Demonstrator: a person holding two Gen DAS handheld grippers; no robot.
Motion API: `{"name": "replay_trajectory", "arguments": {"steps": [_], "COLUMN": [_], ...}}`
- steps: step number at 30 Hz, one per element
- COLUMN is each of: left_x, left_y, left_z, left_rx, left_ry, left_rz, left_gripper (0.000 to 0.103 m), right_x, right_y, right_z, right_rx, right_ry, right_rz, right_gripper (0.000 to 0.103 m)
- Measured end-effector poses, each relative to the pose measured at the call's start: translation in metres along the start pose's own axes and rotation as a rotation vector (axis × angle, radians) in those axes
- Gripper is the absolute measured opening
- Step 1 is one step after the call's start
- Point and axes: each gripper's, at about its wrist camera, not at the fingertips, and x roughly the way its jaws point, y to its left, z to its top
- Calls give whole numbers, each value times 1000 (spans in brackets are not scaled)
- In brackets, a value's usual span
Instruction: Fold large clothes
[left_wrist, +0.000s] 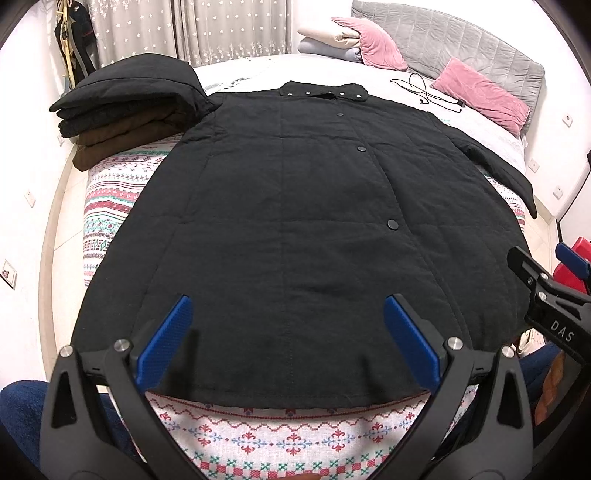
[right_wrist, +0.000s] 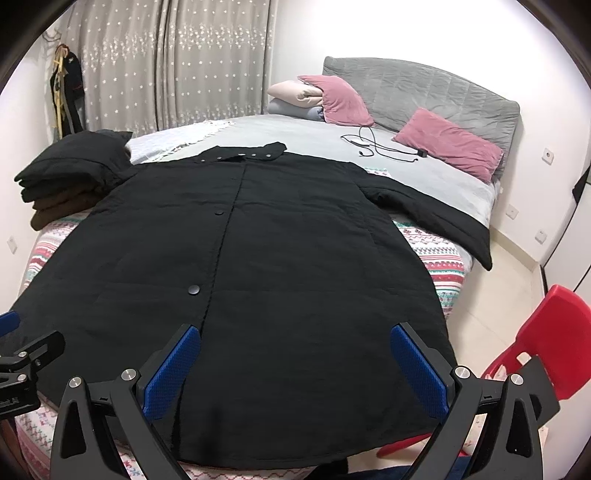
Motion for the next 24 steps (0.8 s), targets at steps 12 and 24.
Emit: {"name": "replay_trajectory", "arguments": {"steps": [12,24], "left_x": [5,10], "left_y": [3,63], "left_z": [4,6], "left_rx": [-27,-125], "left_ry": [0,26], "left_rz": [3,106], "left_gripper": [103,103], "right_x": [0,17], "right_y": [-9,-44], "right_z": [1,-2], "right_rx": [39,108], "right_ry": [-16,66], "right_rz": [-27,-48], "right_gripper": [103,103]}}
